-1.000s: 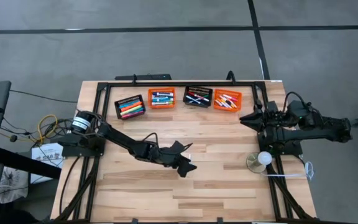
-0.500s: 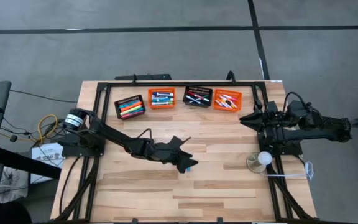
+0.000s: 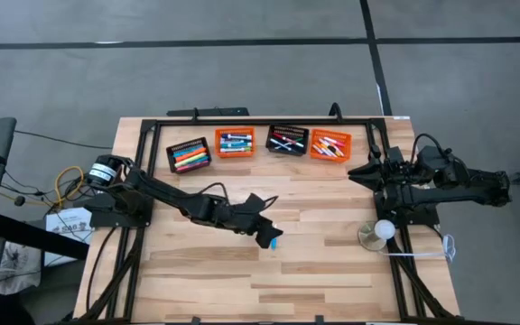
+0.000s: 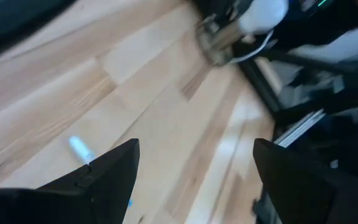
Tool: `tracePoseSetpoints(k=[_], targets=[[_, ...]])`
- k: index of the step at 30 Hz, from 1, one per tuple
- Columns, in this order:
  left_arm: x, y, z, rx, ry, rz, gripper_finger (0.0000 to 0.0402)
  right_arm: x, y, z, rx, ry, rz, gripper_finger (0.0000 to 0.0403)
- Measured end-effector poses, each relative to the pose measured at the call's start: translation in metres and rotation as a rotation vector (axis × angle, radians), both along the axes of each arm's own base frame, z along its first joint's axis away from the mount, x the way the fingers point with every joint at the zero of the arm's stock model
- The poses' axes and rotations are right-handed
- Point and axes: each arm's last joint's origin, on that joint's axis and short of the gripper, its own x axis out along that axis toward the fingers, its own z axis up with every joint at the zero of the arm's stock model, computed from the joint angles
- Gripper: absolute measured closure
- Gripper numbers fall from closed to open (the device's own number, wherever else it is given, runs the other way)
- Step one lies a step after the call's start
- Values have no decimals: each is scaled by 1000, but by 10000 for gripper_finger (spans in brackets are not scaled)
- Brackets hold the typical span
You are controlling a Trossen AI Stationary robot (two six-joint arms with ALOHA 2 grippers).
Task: Pick & Place Markers
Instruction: Put the small light blue highlighter pen into the right orange bin
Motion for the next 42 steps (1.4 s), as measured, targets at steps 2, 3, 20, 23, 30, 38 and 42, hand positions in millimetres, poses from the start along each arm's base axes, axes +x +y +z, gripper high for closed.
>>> tracePoseSetpoints(k=[2,3,20,23,30,38,42], targets=[[3,-1,9,17,69,-6,87,0,0,0,0,0,0,339],[4,-1,13,29,102,-7,87,0,0,0,0,0,0,339],[45,-14,-35,-36,393,31,87,0,-2,0,-2,3,-54,339],[52,-13,-38,-25,430,42,87,0,-2,0,-2,4,-54,339],[52,-6,-59,-16,563,64,87,0,-2,-1,-1,7,-53,339],[52,-4,-65,-11,592,49,87,0,-2,-1,-2,7,-52,339],[53,-3,-65,-7,592,40,87,0,-2,-1,-2,7,-52,339]])
